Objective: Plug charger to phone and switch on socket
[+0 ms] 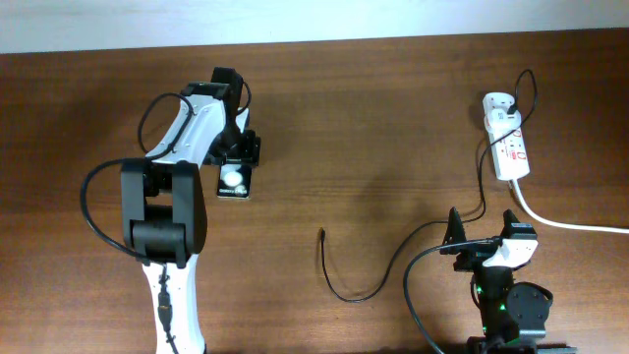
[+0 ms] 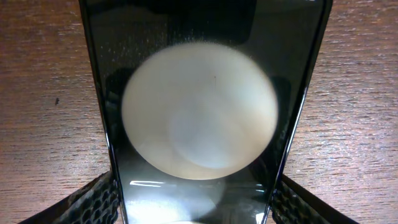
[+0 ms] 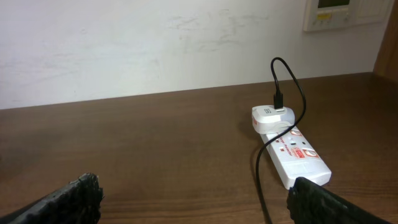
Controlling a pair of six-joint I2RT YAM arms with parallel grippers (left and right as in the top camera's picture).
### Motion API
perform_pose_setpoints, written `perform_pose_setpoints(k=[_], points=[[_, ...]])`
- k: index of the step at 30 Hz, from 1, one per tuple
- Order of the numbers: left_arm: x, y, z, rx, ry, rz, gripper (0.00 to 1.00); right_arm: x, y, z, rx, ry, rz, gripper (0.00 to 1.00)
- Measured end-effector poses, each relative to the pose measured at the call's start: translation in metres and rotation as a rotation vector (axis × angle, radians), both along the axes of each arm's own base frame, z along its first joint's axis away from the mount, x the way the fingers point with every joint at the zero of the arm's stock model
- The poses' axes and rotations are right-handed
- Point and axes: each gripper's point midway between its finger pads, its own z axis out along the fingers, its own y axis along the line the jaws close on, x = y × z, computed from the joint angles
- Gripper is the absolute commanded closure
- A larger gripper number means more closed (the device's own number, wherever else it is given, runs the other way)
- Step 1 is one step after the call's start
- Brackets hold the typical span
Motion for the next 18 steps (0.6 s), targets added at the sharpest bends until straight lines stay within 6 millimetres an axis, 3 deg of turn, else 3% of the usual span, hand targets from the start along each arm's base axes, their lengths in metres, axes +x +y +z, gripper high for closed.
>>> perform_pose_setpoints(k=[1,3,12,15,18], points=[[0.0,0.0,0.0,0.001,0.0,-0.002,0.9,0.0,0.0,0.0,0.0,0.0,0.0,0.01],[0.0,-0.001,0.0,0.002,0.0,-0.002,1.0,0.0,0.0,0.0,0.0,0.0,0.0,0.01],[0.001,-0.001,0.006,0.007,0.03,-0.003,1.0,0.0,0.0,0.0,0.001,0.0,0.0,0.01],[0.021,-0.005,0.031,-0.002,-0.028,-0.005,1.0,0.0,0.0,0.0,0.0,0.0,0.0,0.01],[0.021,-0.011,0.035,-0.032,-0.028,-0.006,1.0,0.0,0.0,0.0,0.0,0.0,0.0,0.01]])
